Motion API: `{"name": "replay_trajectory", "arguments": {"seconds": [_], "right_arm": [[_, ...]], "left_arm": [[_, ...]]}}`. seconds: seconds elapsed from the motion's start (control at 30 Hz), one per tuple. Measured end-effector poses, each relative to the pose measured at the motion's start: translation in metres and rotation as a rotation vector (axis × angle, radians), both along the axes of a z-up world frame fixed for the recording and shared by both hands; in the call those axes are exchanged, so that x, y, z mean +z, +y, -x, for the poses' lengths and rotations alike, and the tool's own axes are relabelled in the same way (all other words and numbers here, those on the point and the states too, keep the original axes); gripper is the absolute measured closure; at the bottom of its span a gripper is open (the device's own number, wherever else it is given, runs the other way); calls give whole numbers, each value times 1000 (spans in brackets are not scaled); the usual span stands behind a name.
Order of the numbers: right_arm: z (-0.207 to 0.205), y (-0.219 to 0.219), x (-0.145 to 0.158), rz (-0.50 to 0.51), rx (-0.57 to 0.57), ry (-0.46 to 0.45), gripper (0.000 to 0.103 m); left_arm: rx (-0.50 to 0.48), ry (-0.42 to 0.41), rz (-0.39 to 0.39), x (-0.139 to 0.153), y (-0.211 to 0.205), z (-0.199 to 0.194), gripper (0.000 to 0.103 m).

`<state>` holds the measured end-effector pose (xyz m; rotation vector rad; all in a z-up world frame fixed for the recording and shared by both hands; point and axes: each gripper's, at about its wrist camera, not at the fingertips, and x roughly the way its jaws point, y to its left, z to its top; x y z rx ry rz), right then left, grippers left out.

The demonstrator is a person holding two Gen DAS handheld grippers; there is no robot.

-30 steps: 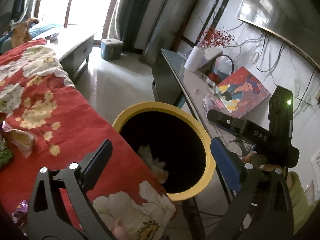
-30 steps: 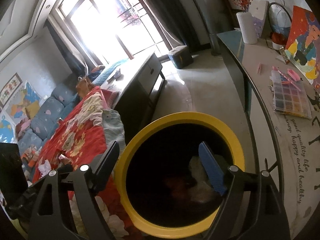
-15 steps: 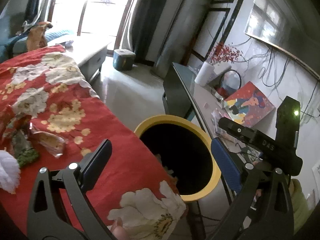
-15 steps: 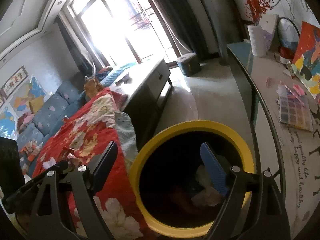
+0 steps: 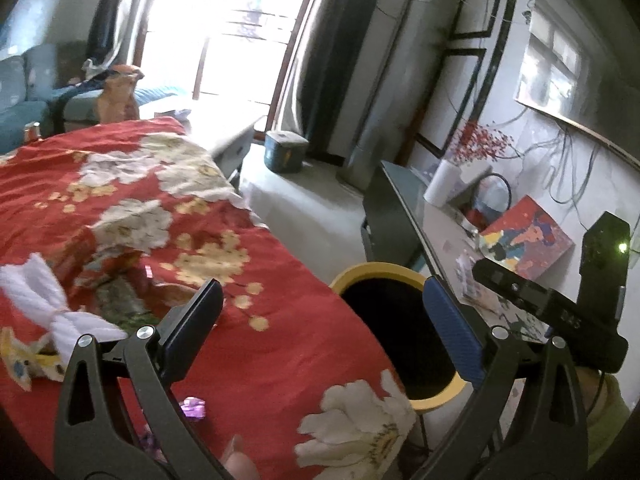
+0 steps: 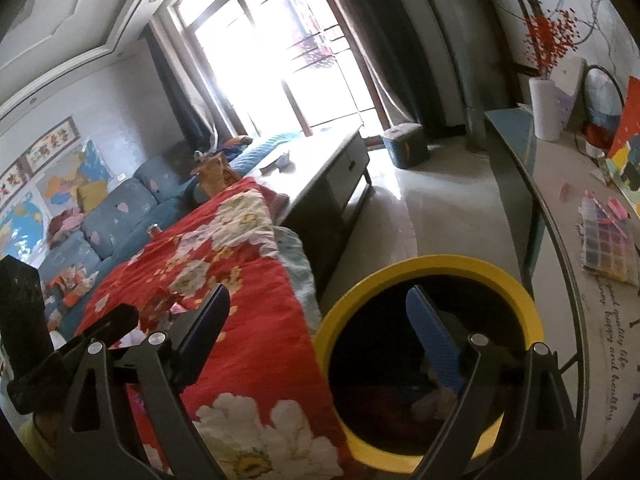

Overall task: Collect trash
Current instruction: 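Move both open tools back over the remaining trash on the bed, then grasp the white foam net bundle with the left tool while the right tool grasps the purple wrapper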

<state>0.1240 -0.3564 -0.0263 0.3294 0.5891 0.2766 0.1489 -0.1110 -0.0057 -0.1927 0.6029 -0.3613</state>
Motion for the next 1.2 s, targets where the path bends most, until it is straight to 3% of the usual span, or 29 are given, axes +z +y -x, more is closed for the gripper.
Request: {"name": "replay_trajectory", "arguments": {"seconds": [1.2], "right_arm": [[26,135,0,91,280,-20,15]], "left_arm": [[257,-54,38,13,113,27,11]]}}
